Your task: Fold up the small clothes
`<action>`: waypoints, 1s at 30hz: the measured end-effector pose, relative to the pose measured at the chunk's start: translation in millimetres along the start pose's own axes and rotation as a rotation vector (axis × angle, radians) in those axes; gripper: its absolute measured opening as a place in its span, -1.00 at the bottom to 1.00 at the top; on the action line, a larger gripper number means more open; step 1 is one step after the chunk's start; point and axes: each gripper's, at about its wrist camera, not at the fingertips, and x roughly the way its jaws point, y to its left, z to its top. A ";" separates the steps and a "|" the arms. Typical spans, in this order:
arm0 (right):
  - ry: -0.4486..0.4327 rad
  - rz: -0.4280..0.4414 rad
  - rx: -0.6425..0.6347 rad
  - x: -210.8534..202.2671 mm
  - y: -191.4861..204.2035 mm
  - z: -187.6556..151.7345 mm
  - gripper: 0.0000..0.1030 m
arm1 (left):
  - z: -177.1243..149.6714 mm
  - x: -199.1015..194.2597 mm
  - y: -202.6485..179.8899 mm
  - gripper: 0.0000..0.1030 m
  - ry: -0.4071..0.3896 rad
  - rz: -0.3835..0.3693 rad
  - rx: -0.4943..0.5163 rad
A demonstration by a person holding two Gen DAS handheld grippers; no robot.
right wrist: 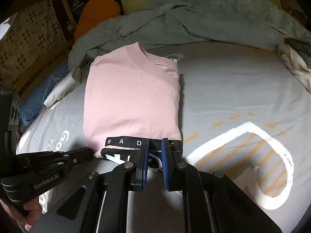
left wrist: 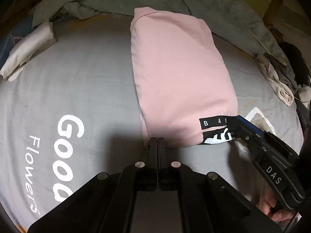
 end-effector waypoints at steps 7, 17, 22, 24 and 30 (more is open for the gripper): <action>0.012 0.000 -0.007 -1.4 0.7 1.8 -0.76 | -3.9 -0.2 -5.1 -1.00 -0.003 0.012 0.006; -0.102 0.002 0.051 -20.7 -1.1 56.7 -0.75 | 63.3 -53.6 -10.2 -1.00 -0.214 -0.053 0.059; -0.078 0.001 0.078 11.3 -1.2 98.8 -0.75 | 123.5 -16.3 0.8 -1.00 -0.187 -0.061 0.049; 0.002 0.024 0.123 39.3 -6.6 112.3 -0.75 | 135.0 2.5 10.6 -1.00 -0.179 -0.063 0.019; 0.158 0.062 0.219 98.4 -26.3 109.2 -0.76 | 133.4 61.1 22.3 -1.00 -0.108 -0.026 0.016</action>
